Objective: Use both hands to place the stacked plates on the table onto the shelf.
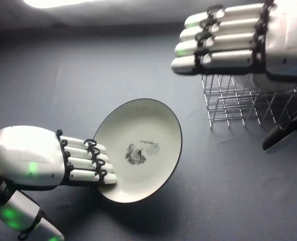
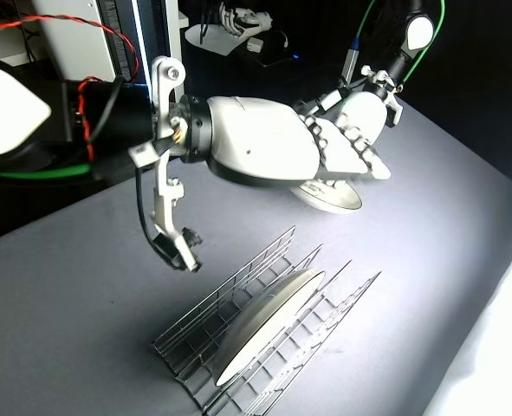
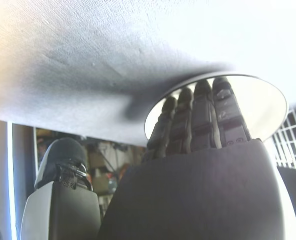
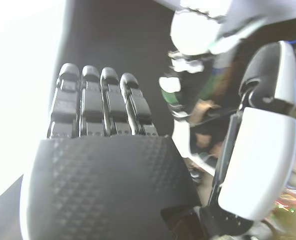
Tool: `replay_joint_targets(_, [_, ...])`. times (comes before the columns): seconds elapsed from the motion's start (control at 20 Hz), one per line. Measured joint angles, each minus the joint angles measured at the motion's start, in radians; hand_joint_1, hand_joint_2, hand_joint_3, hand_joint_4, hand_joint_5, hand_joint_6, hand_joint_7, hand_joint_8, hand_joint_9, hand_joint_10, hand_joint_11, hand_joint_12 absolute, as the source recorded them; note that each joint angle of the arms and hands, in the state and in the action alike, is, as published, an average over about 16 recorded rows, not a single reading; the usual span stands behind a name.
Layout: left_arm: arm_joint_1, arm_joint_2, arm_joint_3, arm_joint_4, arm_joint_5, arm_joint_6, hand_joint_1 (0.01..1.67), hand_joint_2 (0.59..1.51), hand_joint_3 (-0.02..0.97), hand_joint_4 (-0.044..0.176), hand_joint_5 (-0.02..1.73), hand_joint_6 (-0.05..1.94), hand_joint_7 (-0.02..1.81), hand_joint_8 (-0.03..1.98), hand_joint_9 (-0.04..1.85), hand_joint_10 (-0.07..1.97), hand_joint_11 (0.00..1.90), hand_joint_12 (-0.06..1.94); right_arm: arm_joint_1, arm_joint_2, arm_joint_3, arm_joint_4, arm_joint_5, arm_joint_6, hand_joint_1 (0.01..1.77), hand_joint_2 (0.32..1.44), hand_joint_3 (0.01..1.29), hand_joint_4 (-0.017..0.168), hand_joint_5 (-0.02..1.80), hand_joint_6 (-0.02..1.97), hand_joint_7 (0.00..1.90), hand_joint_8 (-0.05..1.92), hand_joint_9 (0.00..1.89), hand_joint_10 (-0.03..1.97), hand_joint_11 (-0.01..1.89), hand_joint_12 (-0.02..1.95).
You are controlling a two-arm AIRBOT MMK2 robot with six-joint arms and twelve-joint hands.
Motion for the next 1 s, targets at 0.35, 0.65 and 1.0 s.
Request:
replay_joint_targets(0.35, [0.001, 0.000, 0.001, 0.000, -0.001, 0.000, 0.02, 1.119, 0.022, -0.008, 0.01, -0.02, 0.01, -0.01, 0.02, -0.01, 0.01, -0.02, -0.044, -0.059, -0.006, -0.120, 0.027, 0.000, 1.08, 0.86, 0.02, 0.005, 0.01, 0.02, 0.01, 0.02, 0.02, -0.01, 0.02, 0.27])
replay_joint_targets(0.65, [0.001, 0.000, 0.003, 0.000, -0.002, 0.000, 0.02, 1.118, 0.022, -0.008, 0.01, -0.02, 0.01, -0.01, 0.02, -0.01, 0.01, -0.02, -0.080, -0.127, -0.005, -0.142, -0.028, 0.001, 1.34, 0.92, 0.02, 0.004, 0.01, 0.02, 0.01, 0.02, 0.02, -0.01, 0.02, 0.50])
replay_joint_targets(1.0, [0.000, -0.001, 0.005, 0.001, -0.003, 0.000, 0.02, 1.120, 0.022, -0.008, 0.01, -0.02, 0.01, -0.01, 0.02, -0.01, 0.01, -0.02, -0.123, -0.240, 0.028, -0.140, -0.111, 0.002, 1.47, 0.97, 0.02, 0.004, 0.01, 0.02, 0.02, 0.01, 0.02, -0.01, 0.01, 0.59])
